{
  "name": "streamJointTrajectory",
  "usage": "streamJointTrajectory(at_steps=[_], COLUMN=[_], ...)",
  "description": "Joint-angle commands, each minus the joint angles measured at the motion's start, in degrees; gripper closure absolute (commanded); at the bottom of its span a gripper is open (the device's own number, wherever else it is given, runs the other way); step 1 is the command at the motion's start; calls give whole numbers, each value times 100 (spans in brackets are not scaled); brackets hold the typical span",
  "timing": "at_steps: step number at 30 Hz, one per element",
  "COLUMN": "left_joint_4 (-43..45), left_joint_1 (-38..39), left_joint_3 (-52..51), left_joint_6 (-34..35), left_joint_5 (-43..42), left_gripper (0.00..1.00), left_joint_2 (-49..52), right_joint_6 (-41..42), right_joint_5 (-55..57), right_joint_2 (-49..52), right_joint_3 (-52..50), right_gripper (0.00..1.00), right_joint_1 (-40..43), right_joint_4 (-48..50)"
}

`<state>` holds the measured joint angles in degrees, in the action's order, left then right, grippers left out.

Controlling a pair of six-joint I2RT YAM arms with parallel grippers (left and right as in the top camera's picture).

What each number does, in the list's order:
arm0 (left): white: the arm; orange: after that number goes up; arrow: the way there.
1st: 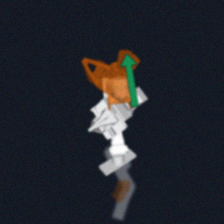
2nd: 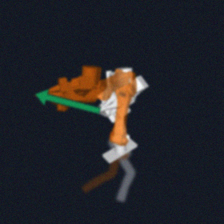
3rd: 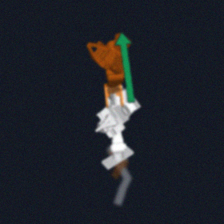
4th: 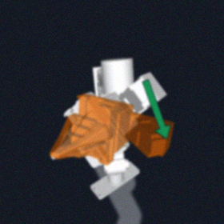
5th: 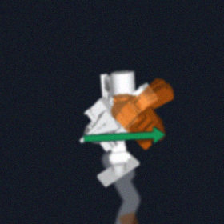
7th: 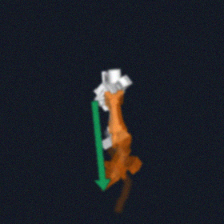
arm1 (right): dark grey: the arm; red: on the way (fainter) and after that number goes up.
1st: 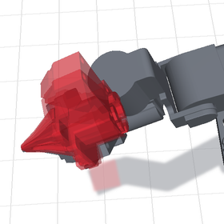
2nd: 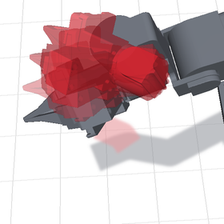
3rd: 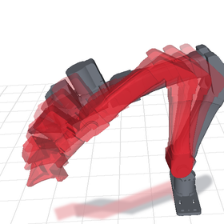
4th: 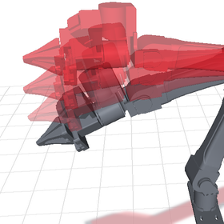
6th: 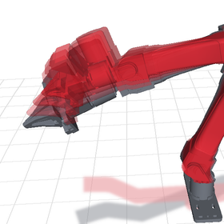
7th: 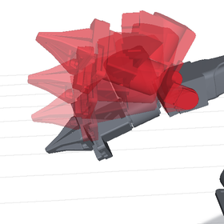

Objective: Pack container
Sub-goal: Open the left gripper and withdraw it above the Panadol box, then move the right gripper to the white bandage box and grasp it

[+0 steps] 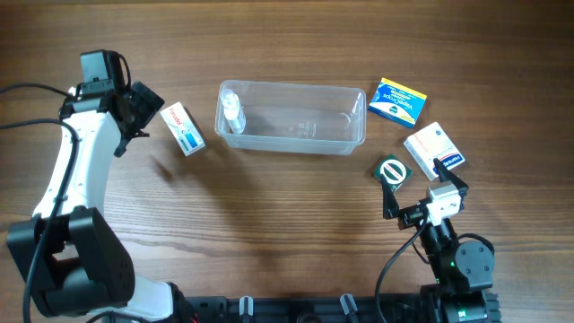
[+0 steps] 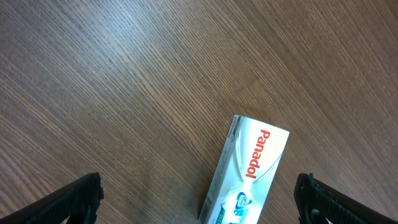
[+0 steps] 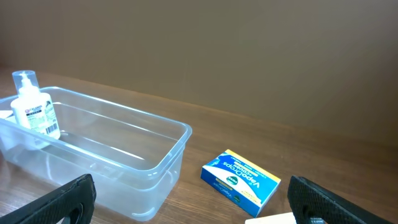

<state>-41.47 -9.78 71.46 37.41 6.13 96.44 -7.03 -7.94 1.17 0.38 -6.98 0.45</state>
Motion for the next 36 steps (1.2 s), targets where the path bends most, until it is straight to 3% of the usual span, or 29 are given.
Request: streamJointTrajectory(at_steps=[1, 17, 20, 24, 29, 36], left_joint_4=[7, 7, 7, 7, 7, 7], left_joint_1=[-24, -24, -24, -24, -24, -24], left_joint_3=[55, 55, 55, 55, 55, 55], left_joint_6=[37, 37, 37, 37, 37, 37], left_joint_5=[83, 83, 83, 83, 83, 83], left_gripper=[0, 0, 0, 0, 0, 0], left_joint_2=[44, 44, 44, 44, 44, 44], right_joint_6=[-48, -46, 455, 1259, 1412, 846], right_joint_5=[-111, -114, -415, 212, 868, 887], right_joint_2=[-37, -37, -37, 107, 1397, 4424], right_joint_3=[-9, -9, 33, 542, 2061, 4894], right_gripper=[0, 0, 0, 0, 0, 0], right_joint_1=[-13, -13, -13, -13, -13, -7], right_joint_4=[28, 42, 101, -638, -1731, -3842])
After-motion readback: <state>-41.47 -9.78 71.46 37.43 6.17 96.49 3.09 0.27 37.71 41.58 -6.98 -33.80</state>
